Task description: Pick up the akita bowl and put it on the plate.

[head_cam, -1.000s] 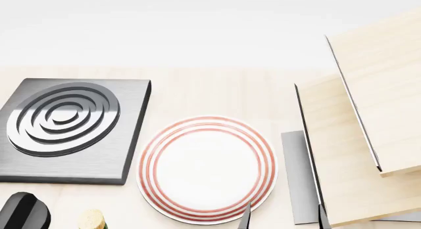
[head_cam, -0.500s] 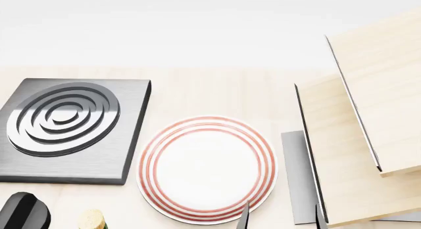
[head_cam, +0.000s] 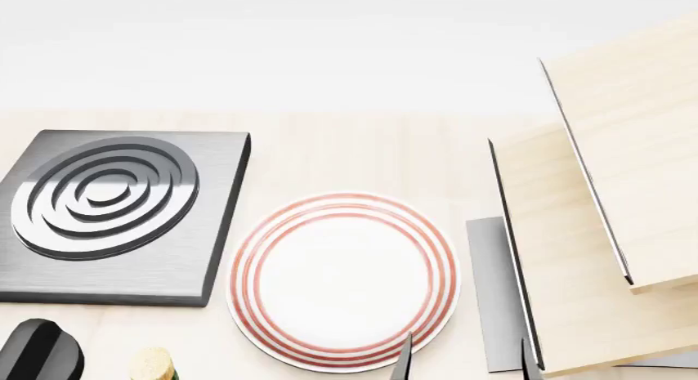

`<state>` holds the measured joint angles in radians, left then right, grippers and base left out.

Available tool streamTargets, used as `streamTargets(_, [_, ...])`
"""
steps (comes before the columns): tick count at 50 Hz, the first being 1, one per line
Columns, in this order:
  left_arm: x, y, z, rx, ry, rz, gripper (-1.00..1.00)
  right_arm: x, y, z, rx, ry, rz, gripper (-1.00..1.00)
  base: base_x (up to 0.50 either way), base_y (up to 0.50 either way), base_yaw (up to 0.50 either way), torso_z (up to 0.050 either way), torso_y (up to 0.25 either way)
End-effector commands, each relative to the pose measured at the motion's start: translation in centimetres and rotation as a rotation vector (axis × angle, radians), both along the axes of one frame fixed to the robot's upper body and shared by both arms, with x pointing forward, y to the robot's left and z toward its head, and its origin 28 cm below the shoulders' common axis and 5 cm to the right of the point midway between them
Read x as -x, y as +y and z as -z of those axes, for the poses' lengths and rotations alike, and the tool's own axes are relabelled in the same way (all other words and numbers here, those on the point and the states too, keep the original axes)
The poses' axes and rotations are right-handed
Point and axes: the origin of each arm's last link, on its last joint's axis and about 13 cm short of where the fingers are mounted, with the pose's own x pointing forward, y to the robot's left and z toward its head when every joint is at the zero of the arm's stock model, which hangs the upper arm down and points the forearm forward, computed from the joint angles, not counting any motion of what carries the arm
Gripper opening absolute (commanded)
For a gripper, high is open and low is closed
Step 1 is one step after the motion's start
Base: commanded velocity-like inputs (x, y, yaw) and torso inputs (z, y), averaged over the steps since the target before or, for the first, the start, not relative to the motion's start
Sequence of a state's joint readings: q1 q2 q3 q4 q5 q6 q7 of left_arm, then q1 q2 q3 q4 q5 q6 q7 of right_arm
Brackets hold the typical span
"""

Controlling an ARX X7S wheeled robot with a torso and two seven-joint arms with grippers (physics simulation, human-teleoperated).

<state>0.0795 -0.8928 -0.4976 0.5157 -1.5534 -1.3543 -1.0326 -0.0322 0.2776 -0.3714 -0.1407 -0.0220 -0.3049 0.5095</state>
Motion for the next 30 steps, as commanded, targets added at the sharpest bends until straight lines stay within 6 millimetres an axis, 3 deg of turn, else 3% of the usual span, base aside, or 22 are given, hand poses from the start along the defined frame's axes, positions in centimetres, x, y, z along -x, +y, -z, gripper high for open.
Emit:
streamTargets(1, [-0.1,0.4,0.8,0.005,0.025,-0.016,1.00,0.0,0.0,0.1,0.000,0.002,0.002,1.00,0.00,0.00,0.00,0.000,0.000])
streamTargets(30, [-1.0,1.0,3.2,0.033,0.103,-0.011,1.00,-0.1,0.1,0.3,0.003,0.010,0.000,1.00,0.00,0.00,0.00,0.000,0.000])
